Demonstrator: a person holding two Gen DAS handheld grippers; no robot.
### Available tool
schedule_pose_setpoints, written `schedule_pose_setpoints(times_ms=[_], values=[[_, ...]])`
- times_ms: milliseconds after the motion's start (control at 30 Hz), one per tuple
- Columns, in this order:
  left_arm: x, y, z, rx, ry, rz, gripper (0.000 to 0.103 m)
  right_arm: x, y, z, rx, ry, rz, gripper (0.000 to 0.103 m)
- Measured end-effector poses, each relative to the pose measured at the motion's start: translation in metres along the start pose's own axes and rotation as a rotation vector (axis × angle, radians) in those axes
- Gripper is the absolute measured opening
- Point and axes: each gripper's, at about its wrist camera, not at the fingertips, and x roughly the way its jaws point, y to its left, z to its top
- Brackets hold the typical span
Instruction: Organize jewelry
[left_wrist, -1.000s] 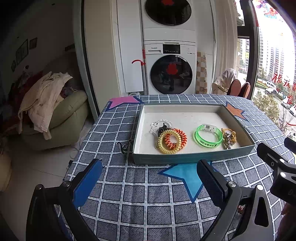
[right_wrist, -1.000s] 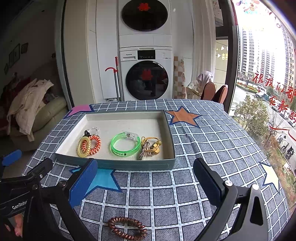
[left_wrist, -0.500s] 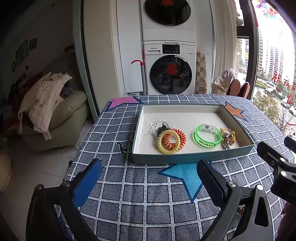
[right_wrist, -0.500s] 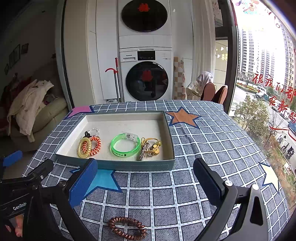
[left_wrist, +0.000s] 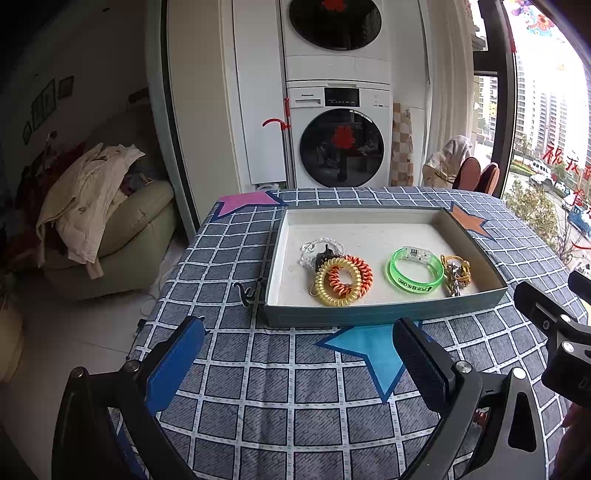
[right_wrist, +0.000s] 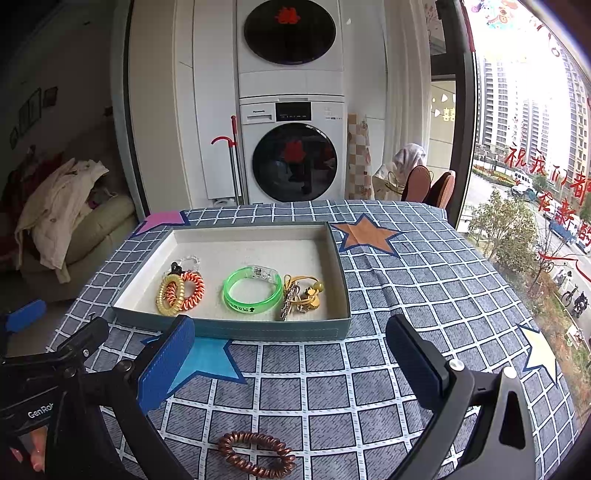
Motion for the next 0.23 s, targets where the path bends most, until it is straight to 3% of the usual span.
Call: schedule_pose_setpoints(times_ms=[233], values=[[-0.0013,0.0005,0.0,0.007,-0.009,0.002,0.103,-0.0004,0.0002,0.0001,0.001,0.0,0.001,0.103]])
